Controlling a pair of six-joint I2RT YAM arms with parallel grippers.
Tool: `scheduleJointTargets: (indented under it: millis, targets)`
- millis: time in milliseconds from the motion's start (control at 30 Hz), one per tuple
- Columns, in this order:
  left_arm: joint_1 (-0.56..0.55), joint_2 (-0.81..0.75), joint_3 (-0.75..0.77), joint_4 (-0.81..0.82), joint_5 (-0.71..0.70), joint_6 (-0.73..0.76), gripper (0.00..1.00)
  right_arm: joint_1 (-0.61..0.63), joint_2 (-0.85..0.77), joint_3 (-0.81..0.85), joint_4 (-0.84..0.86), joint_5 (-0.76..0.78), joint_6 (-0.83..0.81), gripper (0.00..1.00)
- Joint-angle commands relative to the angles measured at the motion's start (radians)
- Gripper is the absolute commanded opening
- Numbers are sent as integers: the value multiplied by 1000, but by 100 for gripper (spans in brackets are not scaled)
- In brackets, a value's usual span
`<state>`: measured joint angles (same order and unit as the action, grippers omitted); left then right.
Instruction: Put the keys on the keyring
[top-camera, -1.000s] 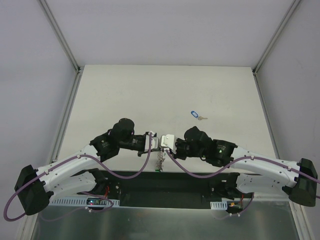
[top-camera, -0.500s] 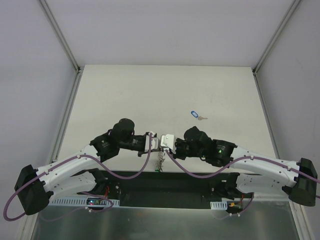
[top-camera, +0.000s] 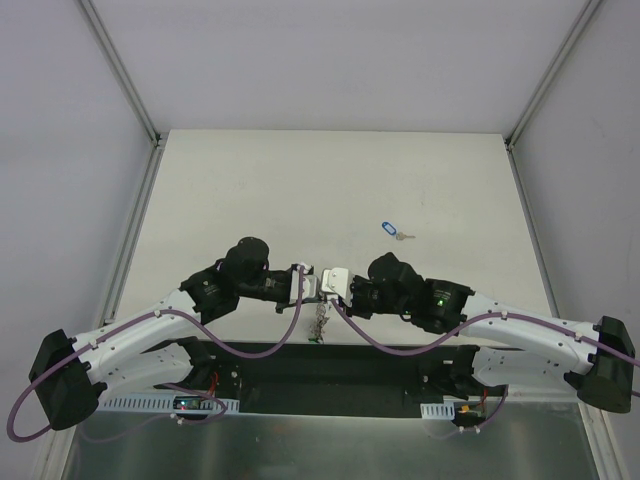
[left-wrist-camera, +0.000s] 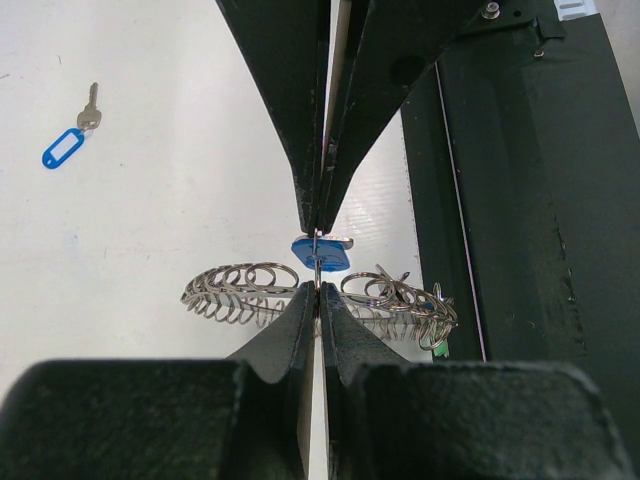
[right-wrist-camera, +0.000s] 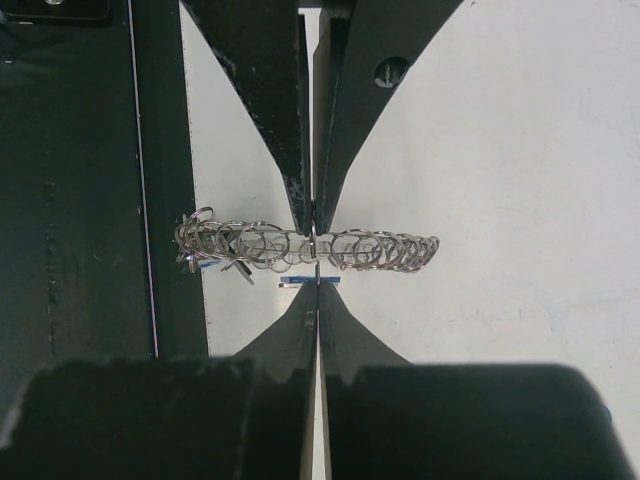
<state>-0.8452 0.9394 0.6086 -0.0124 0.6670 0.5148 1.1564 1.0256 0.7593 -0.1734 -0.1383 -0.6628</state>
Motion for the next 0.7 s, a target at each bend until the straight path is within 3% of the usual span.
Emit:
scheduleJointTargets:
  millis: [0,667]
  targets:
    - [-14,-27,3,60,3,21,0,3,-9,48,6,13,9,1]
    - [-15,-24,0,74,25,7,0,2,5,44,29,-21,12,1]
